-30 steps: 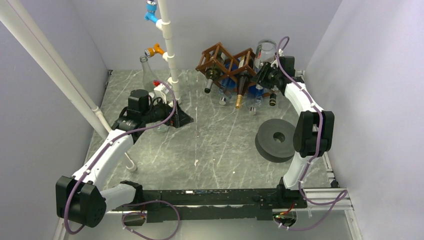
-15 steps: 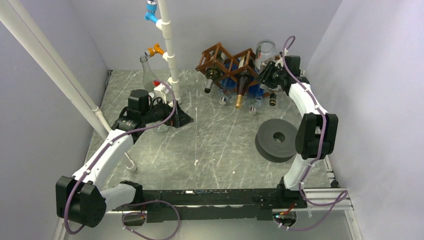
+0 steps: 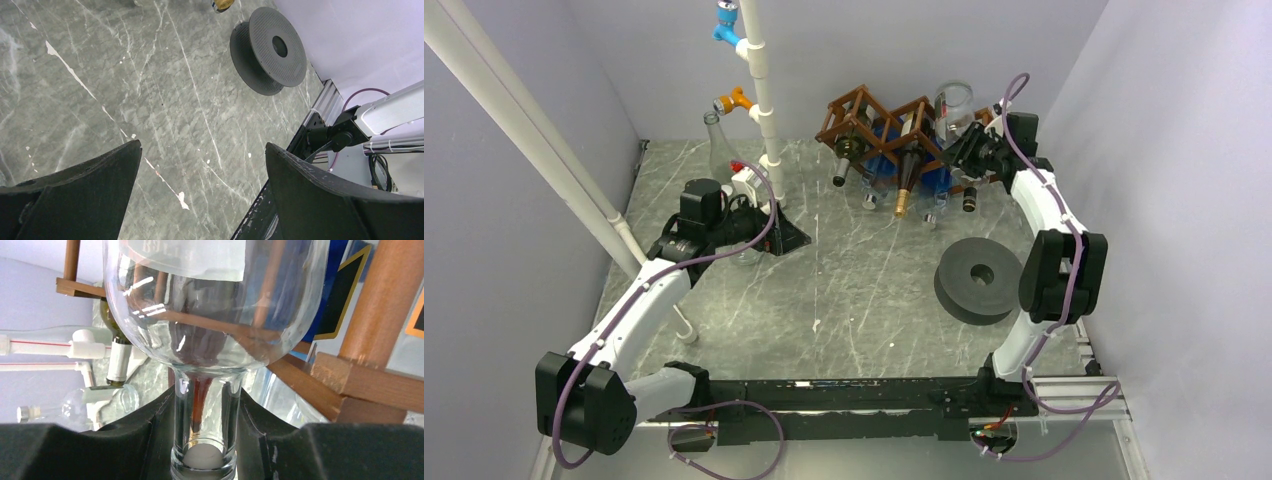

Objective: Take the wine bottle off the wine rack
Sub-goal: Pick up the wine bottle from the wine rack.

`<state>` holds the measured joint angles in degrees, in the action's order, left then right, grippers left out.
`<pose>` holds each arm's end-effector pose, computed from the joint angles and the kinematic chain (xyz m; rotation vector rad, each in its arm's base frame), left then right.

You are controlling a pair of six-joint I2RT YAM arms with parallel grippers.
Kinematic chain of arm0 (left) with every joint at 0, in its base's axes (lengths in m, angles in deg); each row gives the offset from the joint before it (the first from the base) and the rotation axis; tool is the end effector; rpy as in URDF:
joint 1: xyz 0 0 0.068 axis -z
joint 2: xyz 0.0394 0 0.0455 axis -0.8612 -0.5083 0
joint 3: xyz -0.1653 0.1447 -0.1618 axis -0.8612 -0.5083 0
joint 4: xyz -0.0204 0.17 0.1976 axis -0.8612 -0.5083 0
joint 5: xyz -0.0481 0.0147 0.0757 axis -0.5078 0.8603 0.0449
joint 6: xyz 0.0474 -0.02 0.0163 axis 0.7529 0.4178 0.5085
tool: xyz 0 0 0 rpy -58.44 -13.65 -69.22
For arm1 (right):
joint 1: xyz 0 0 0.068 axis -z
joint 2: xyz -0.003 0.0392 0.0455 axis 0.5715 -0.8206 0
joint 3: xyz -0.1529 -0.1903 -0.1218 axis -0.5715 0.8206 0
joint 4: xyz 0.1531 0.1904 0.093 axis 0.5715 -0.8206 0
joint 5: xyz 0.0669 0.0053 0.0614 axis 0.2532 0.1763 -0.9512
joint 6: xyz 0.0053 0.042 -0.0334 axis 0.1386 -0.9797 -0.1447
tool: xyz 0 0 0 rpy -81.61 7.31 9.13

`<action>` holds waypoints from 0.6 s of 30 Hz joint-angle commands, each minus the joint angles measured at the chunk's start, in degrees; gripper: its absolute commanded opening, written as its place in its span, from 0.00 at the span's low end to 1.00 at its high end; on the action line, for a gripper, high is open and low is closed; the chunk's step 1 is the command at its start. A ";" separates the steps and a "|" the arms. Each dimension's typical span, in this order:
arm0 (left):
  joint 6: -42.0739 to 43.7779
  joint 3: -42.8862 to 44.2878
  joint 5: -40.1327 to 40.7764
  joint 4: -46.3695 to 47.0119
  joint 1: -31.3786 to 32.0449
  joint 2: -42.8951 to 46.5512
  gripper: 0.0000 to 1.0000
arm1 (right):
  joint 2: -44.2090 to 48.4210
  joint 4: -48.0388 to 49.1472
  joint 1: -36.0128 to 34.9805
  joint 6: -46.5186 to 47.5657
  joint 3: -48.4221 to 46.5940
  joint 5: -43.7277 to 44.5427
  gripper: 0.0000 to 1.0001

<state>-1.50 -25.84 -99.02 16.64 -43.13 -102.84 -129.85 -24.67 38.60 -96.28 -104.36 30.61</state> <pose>0.2364 -0.0929 0.3095 0.3930 2.0253 -1.0936 0.4168 -0.0087 0.2988 0.2955 2.1367 0.8480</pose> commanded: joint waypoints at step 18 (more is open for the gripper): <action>0.80 1.25 -0.88 2.43 -0.13 1.64 1.00 | 10.21 13.02 2.14 -3.37 1.91 -12.90 0.00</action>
<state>-1.50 -25.84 -99.04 16.66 -43.13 -102.84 -126.13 -24.91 40.33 -98.97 -101.52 24.16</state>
